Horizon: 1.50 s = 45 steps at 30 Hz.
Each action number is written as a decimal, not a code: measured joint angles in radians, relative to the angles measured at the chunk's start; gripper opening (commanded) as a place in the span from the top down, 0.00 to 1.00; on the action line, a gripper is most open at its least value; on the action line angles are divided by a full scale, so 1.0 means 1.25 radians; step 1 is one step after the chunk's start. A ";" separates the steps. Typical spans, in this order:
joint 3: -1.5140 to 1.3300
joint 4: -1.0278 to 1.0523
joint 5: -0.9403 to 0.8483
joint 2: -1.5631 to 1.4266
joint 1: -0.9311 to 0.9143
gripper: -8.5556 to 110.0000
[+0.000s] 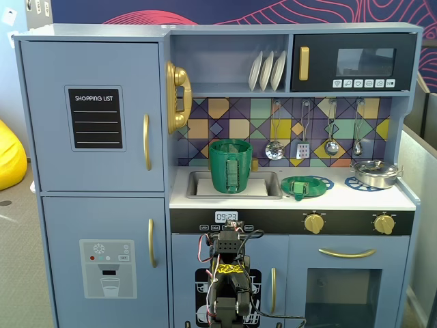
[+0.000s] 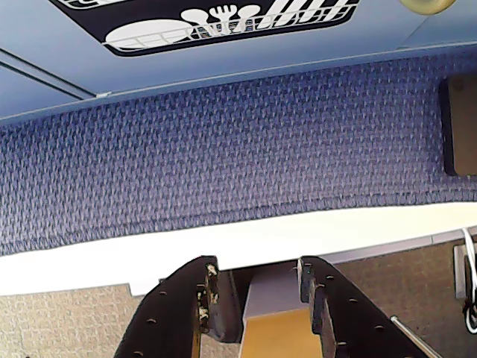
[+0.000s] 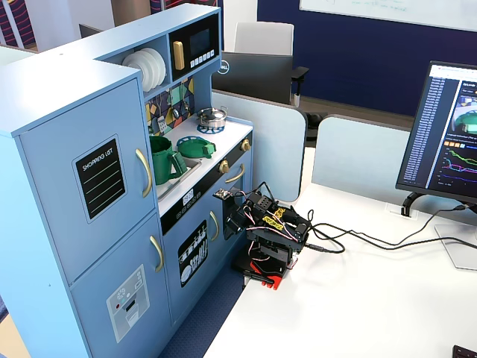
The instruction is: Pick up the lid from the counter and put it on the green recipient
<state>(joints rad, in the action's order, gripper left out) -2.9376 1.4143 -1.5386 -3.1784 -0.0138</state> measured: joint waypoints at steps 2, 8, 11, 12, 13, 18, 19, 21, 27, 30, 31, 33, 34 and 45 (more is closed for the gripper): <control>0.000 0.000 0.000 0.000 0.000 0.93; 0.000 0.000 -0.002 0.000 -0.054 0.93; 0.000 0.000 -0.004 0.000 -0.048 0.93; 0.000 0.000 -0.004 0.000 -0.054 0.93; 0.000 0.000 -0.004 0.000 -0.064 0.93; -0.012 -0.092 -0.007 0.020 -0.183 0.92; 0.002 -0.128 -0.018 0.032 -0.218 0.90; 0.052 -0.218 -0.048 0.066 -0.287 0.84; 0.237 -0.605 -0.067 0.237 -0.475 0.61; 0.279 -0.839 -0.067 0.324 -0.514 0.59; 0.290 -0.909 -0.067 0.346 -0.518 0.59; 0.310 -1.012 -0.067 0.391 -0.519 0.60; 0.320 -1.046 -0.067 0.411 -0.517 0.60; 0.459 -1.182 -0.083 0.657 -0.496 0.62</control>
<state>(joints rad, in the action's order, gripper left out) -2.3639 -0.0629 -1.6429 -2.3577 -0.6335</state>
